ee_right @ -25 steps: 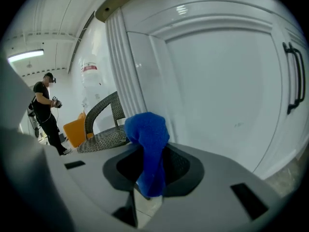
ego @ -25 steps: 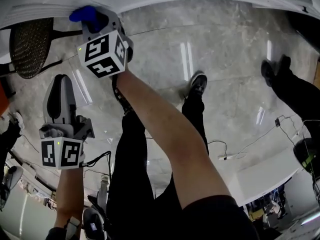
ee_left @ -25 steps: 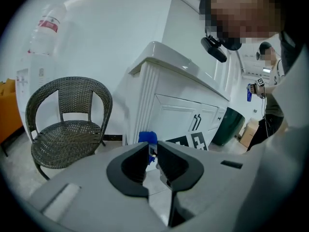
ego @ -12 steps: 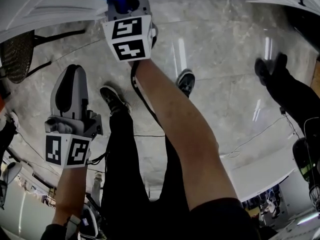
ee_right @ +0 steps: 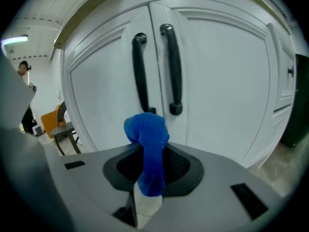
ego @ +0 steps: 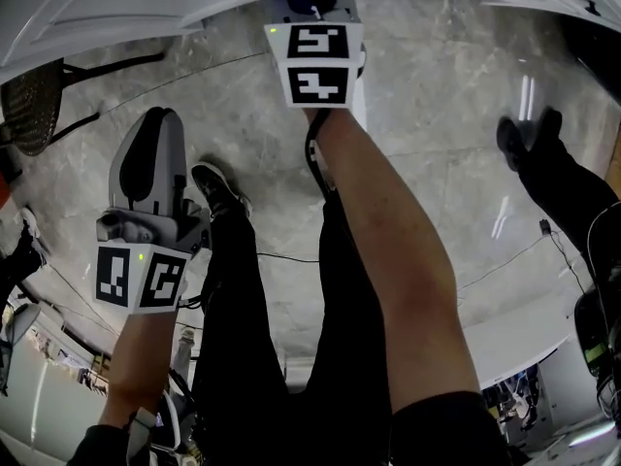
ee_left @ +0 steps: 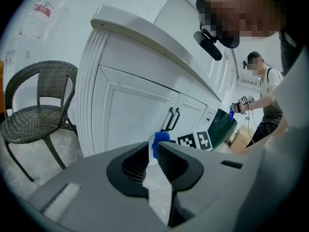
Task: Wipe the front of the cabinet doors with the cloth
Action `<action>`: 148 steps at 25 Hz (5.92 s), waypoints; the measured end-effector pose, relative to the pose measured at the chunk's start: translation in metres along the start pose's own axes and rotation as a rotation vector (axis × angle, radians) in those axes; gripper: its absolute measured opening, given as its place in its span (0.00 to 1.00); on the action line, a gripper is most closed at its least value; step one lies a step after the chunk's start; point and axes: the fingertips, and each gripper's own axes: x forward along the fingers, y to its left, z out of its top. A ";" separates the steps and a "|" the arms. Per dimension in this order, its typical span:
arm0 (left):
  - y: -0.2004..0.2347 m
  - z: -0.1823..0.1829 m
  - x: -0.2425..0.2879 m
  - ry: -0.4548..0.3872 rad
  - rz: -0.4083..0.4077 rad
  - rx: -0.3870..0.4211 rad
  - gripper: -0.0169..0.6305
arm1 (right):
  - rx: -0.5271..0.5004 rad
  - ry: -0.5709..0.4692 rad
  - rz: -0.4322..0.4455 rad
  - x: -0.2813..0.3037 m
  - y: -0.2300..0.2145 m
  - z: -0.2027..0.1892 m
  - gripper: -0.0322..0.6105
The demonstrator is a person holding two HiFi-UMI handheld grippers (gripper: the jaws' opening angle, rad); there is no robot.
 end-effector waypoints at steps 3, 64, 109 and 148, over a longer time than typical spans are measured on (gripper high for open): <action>0.007 0.004 -0.003 -0.009 -0.003 0.009 0.11 | 0.072 0.021 -0.078 -0.006 -0.027 -0.006 0.18; 0.118 -0.017 -0.040 -0.046 0.070 0.019 0.11 | 0.064 0.062 0.113 0.070 0.169 -0.075 0.18; 0.072 -0.053 -0.016 0.025 0.034 -0.021 0.11 | -0.024 0.149 0.023 0.066 0.082 -0.126 0.18; 0.010 -0.060 0.019 0.090 -0.072 0.073 0.11 | -0.062 0.122 -0.072 0.076 -0.065 -0.143 0.18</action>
